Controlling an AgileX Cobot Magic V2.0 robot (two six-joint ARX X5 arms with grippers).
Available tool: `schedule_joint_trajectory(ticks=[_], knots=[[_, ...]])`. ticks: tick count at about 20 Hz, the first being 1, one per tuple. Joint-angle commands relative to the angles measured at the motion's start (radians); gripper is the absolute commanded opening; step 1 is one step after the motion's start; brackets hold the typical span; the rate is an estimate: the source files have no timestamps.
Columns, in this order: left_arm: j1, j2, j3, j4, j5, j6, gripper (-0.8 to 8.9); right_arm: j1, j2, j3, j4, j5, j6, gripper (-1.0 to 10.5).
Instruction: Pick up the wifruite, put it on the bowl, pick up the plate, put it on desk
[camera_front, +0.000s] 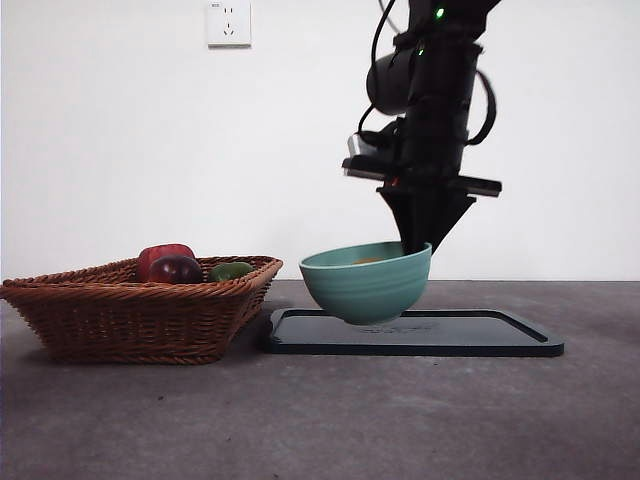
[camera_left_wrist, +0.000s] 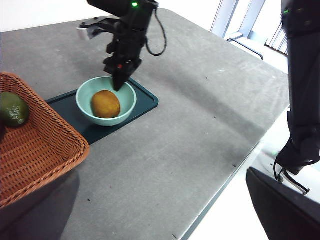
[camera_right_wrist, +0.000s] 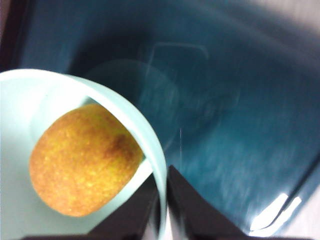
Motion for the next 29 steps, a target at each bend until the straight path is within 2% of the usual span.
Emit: schedule_joint_trajectory(ticks=[1, 5, 9, 11, 13, 14, 15, 22, 25, 29], knots=[[-0.012, 0.003, 0.01, 0.011, -0.001, 0.016, 5.32, -0.014, 0.079, 0.077, -0.017, -0.003, -0.025, 0.1], [-0.012, 0.003, 0.01, 0.011, -0.001, 0.016, 5.32, -0.059, 0.124, 0.082, -0.023, -0.033, -0.026, 0.1], [-0.012, 0.003, 0.01, 0.012, -0.001, 0.016, 5.32, -0.06, 0.124, 0.082, -0.029, -0.035, -0.039, 0.3], [-0.012, 0.003, 0.01, 0.012, -0.001, 0.016, 5.32, -0.06, 0.123, 0.085, -0.031, -0.011, -0.042, 2.4], [-0.012, 0.003, 0.01, 0.012, -0.001, 0.016, 5.32, -0.063, 0.103, 0.108, -0.062, 0.053, -0.041, 4.1], [-0.012, 0.003, 0.01, 0.012, -0.001, 0.016, 5.32, -0.064, 0.078, 0.127, -0.081, 0.082, -0.042, 4.9], [-0.012, 0.003, 0.01, 0.012, -0.001, 0.016, 5.32, -0.064, 0.042, 0.143, -0.092, 0.082, -0.052, 5.3], [-0.012, 0.003, 0.01, 0.011, -0.001, 0.016, 5.31, -0.064, -0.337, 0.158, -0.143, 0.067, -0.057, 5.6], [-0.012, 0.003, 0.01, 0.011, -0.001, 0.016, 5.32, -0.059, -0.458, 0.157, -0.21, 0.068, -0.057, 6.7], [-0.012, 0.003, 0.01, 0.011, -0.001, 0.016, 5.32, -0.041, -0.592, 0.121, -0.236, 0.068, -0.057, 6.8]])
